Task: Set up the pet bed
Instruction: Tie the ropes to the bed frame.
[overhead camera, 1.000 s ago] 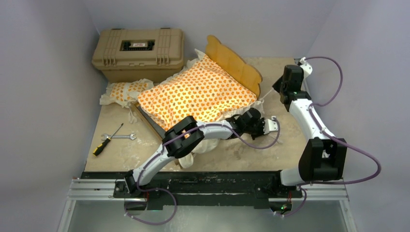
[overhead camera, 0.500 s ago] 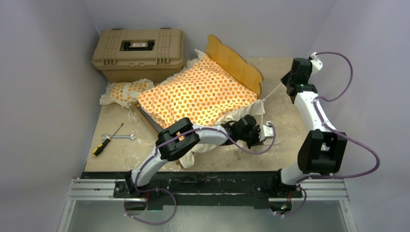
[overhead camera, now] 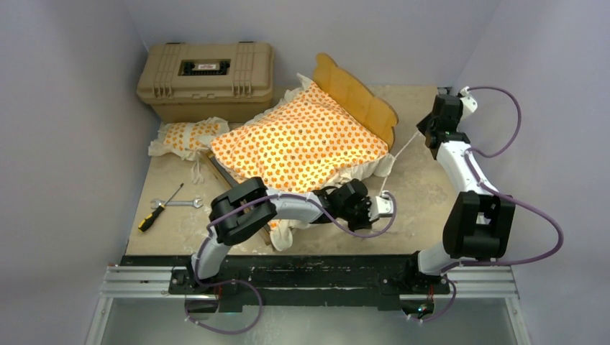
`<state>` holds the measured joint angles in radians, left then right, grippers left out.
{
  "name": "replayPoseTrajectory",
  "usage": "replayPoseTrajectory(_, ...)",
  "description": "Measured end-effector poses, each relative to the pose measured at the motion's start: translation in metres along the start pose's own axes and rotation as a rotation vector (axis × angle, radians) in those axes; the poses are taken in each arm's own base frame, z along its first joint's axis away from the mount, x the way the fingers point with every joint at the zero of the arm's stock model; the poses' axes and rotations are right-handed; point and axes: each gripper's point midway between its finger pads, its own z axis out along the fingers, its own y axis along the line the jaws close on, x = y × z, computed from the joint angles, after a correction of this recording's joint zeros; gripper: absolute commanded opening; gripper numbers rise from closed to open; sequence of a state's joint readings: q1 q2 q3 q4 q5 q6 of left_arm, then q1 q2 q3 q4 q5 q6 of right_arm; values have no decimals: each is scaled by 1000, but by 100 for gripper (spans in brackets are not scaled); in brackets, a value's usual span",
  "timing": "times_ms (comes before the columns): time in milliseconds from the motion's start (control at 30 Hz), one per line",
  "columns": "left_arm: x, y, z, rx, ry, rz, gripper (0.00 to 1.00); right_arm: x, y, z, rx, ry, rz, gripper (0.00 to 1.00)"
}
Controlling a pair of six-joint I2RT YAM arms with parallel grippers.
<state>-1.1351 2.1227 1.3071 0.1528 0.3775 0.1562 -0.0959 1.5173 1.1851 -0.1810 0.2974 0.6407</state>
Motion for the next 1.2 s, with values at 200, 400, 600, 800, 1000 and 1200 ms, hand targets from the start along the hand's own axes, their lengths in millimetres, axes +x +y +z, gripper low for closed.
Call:
replayPoseTrajectory(200,21,9,-29,-75,97,-76,0,9,-17,6,35,11,31,0)
replayPoseTrajectory(400,41,42,-61,-220,158,-180,0,-4,-18,11,32,-20,55,0)
replayPoseTrajectory(600,48,52,-70,-297,162,-257,0,-7,-2,38,4,-13,59,0)
replayPoseTrajectory(800,50,55,-73,-339,157,-301,0,1,6,57,-11,23,51,0)
replayPoseTrajectory(1000,50,55,-73,-344,145,-318,0,-2,16,56,-42,33,47,0)
replayPoseTrajectory(1200,50,56,-74,-343,141,-321,0,-9,30,61,-76,38,32,0)
